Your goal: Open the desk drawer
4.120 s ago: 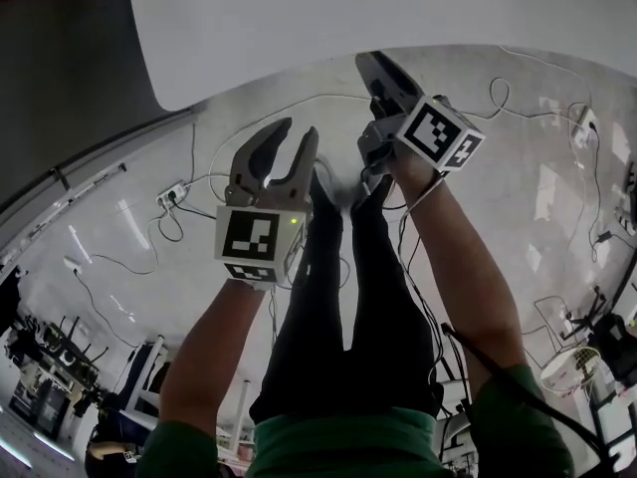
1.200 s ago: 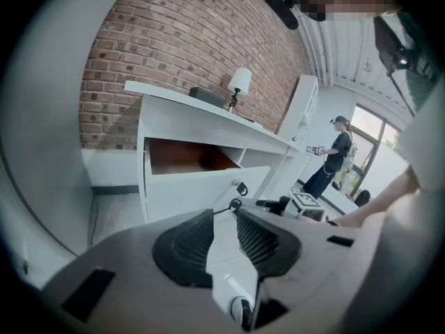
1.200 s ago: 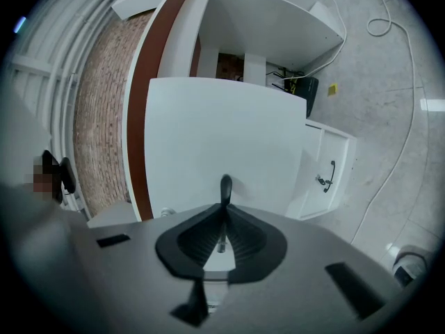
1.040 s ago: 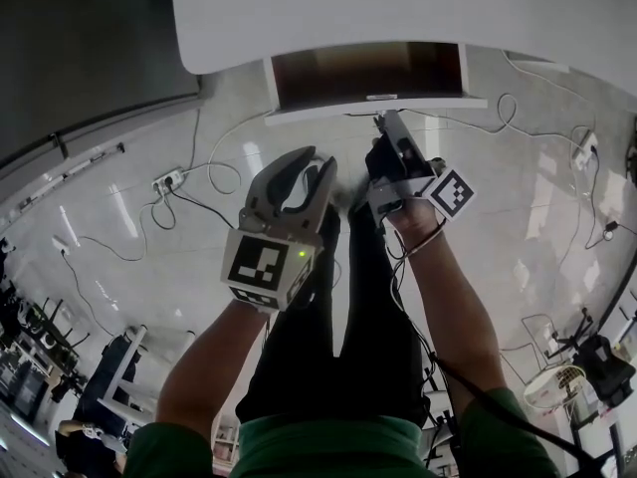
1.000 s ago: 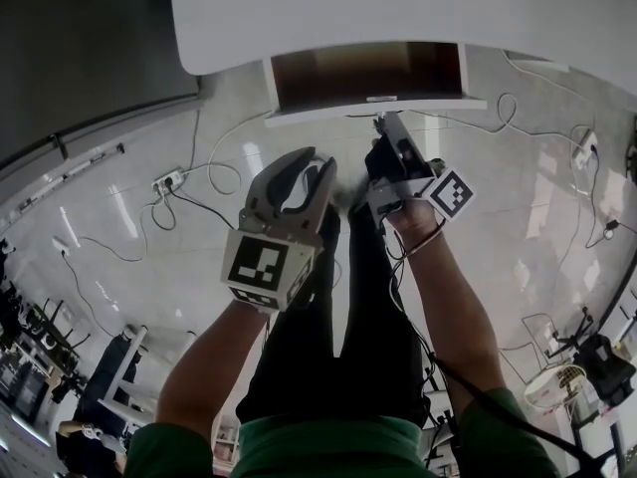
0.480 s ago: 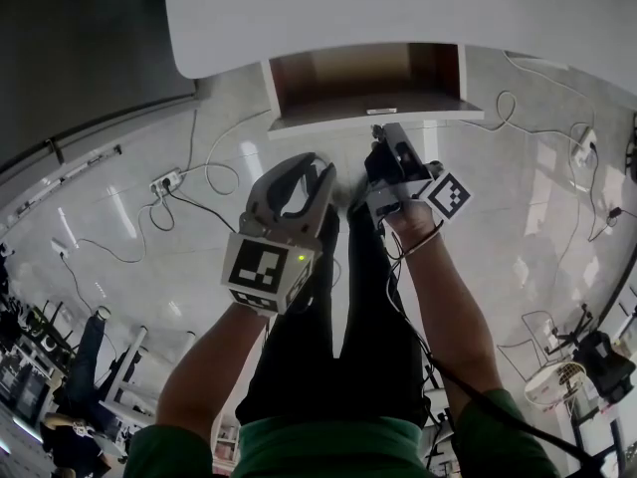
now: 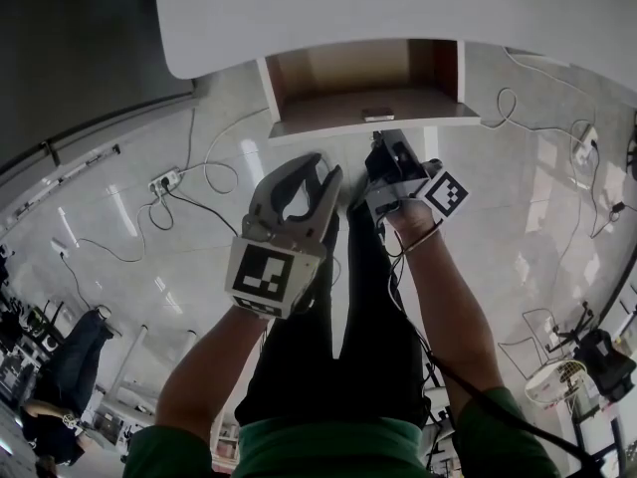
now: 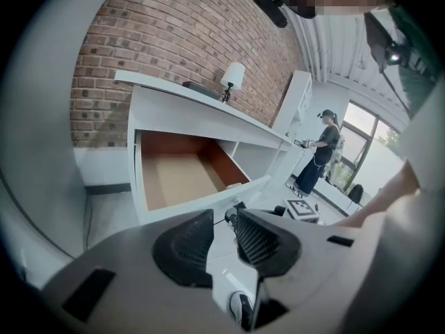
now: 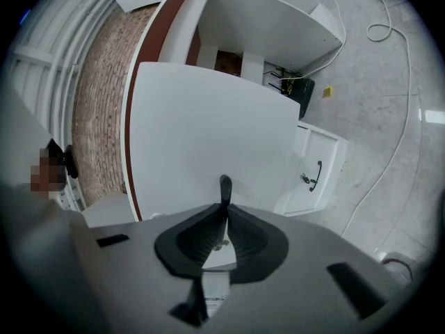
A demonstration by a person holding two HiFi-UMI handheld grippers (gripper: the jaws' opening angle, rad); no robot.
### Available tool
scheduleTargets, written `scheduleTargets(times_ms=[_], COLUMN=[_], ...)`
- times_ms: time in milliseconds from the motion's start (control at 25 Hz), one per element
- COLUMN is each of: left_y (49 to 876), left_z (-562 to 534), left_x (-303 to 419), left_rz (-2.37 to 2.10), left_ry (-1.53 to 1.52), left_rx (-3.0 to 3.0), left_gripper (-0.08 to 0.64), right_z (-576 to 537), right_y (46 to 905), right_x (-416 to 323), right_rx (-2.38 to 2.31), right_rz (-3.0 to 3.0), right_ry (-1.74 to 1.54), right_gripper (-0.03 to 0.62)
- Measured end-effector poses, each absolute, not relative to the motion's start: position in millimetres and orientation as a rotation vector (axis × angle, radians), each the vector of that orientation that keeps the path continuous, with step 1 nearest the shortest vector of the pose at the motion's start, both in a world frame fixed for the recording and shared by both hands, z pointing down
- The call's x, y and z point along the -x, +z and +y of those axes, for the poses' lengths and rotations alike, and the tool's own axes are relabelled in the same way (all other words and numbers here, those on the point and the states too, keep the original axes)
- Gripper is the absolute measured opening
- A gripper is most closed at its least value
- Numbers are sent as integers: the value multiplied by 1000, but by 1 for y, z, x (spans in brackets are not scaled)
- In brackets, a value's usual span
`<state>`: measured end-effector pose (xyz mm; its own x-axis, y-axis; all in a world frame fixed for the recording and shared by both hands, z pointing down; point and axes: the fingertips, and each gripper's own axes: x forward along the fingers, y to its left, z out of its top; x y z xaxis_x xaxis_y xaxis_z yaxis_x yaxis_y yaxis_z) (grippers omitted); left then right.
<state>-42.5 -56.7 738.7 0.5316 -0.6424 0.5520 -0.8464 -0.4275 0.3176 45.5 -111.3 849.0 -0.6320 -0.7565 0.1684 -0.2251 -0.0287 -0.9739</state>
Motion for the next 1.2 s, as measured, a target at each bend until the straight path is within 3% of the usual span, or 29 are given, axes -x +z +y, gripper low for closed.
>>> scheduleTargets(times_ms=[760, 1200], left_y=[746, 745], left_z=[-52, -53], left_x=[31, 29], left_rz=[-1163, -1181], left_ry=[496, 478], left_rx=[-2183, -2197], left_gripper=[99, 99], right_z=[-102, -83], right_y=[873, 880], right_x=[-50, -59], right_rx=[1070, 1111], right_rz=[1807, 1832], right_ry=[-1765, -1787], right_gripper=[38, 10])
